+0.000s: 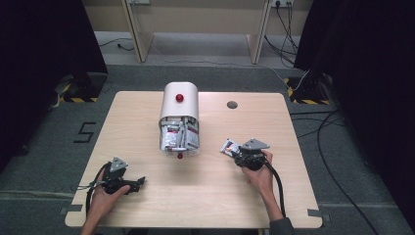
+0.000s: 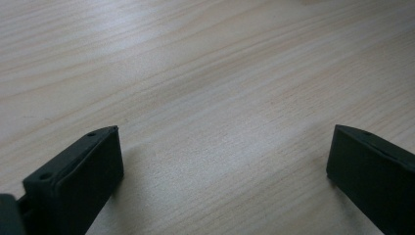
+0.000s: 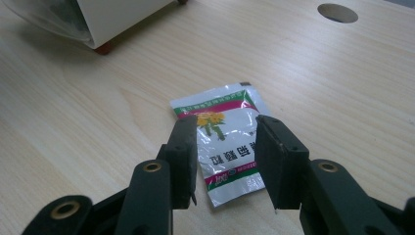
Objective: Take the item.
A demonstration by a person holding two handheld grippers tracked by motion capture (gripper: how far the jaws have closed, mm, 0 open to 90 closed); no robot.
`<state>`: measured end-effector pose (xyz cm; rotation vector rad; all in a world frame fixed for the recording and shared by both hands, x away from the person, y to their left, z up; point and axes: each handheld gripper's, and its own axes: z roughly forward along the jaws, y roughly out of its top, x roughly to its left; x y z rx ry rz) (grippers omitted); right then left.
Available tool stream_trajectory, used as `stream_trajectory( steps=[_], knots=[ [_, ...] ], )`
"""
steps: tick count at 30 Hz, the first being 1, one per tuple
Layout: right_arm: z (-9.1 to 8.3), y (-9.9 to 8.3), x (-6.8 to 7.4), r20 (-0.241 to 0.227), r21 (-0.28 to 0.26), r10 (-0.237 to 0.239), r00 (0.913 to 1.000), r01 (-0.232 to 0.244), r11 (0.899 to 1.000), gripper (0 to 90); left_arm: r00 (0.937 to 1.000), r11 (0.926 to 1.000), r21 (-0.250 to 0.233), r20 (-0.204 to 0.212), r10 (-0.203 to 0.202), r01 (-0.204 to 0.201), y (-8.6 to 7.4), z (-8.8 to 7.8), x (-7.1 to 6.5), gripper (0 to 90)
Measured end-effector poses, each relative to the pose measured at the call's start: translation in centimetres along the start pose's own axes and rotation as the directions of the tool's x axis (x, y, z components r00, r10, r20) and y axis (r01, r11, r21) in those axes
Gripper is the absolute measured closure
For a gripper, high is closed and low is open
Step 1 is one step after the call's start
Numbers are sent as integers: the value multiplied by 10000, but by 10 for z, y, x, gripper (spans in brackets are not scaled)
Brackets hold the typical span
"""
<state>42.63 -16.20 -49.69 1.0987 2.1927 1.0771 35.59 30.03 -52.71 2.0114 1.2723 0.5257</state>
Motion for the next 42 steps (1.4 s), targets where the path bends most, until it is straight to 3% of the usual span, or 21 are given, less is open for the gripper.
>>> stream_trajectory(
  steps=[16, 31, 42],
  knots=[
    [-11, 4, 0, -144, -394, 99, 9998, -105, 9992, 579, 10000, 10000, -1, 0, -2, 2, 0, 0, 0, 0],
    [-26, 7, 1, -356, -504, 527, 9980, -544, 9972, 401, 10000, 10000, -2, -1, -2, 2, 0, 0, 0, 0],
    [-47, -2, -4, -239, -791, 888, 9958, -904, 9928, 366, 10000, 10000, 1, 0, 2, -2, 0, 0, 0, 0]
  ],
)
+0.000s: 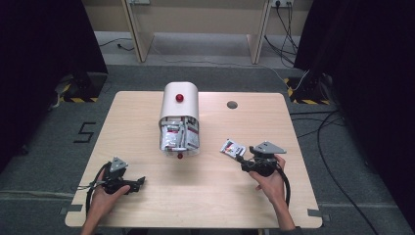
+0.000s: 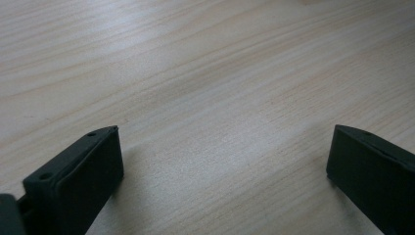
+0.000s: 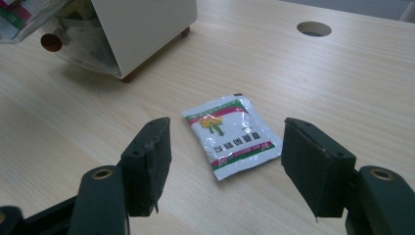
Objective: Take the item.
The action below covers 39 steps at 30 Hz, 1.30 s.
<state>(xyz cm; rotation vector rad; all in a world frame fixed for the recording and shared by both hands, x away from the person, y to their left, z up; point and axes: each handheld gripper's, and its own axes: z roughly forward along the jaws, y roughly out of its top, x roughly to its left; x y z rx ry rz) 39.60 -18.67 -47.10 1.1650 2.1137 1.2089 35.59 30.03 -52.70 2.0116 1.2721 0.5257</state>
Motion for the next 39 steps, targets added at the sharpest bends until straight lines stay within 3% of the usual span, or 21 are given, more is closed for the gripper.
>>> stream_trajectory(
  steps=[12, 22, 39],
  knots=[
    [-17, -8, -1, -22, -89, 90, 10000, -90, 9999, 349, 10000, 10000, -2, -1, -3, 3, 0, 0, 0, 0],
    [-25, -18, 1, 1, 266, -45, 10000, 45, 9996, 318, 10000, 10000, -2, -2, -2, 2, 0, 0, 0, 0],
    [-37, -35, 2, 46, 379, -35, 10000, 33, 9993, 315, 10000, 10000, -4, -2, -4, 4, 0, 0, 0, 0]
  ],
)
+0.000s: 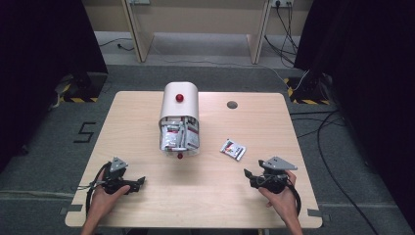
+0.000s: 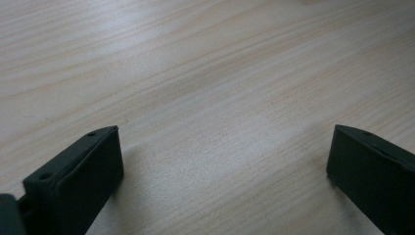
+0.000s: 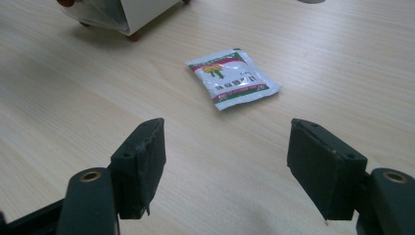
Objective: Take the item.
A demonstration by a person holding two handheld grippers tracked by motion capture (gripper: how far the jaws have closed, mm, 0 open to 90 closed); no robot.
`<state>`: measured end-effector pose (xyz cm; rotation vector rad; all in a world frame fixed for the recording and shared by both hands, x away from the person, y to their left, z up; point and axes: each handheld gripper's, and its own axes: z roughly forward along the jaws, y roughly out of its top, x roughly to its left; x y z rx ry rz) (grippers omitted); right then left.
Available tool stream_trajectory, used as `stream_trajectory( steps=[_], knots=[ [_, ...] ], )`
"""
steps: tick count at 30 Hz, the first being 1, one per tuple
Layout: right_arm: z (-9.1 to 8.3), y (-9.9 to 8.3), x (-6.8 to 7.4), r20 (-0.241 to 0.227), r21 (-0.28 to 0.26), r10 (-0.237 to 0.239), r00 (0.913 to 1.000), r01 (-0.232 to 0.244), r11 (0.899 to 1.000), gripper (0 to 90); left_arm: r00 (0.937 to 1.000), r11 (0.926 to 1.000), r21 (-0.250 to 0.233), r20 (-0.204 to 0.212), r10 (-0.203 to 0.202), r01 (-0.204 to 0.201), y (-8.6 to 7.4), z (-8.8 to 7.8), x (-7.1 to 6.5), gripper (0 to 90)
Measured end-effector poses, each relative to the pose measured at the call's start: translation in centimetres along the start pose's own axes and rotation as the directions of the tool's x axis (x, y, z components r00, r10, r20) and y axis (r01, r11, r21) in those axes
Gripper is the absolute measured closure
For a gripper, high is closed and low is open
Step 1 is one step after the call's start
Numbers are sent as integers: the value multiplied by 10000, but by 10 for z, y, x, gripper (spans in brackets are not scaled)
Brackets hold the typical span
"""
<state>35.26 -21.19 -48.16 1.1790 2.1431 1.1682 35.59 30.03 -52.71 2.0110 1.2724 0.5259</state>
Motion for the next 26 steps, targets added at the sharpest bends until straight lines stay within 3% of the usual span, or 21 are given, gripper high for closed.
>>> stream_trajectory(
  steps=[17, 26],
  knots=[
    [-7, -27, -2, 70, 286, 243, 9997, -245, 9993, 300, 10000, 10000, 1, 2, -2, 2, 0, 0, 0, 0],
    [-8, -33, -4, 114, 355, 361, 9993, -365, 9987, 297, 10000, 10000, 4, 2, 3, -3, 0, 0, 0, 0]
  ],
)
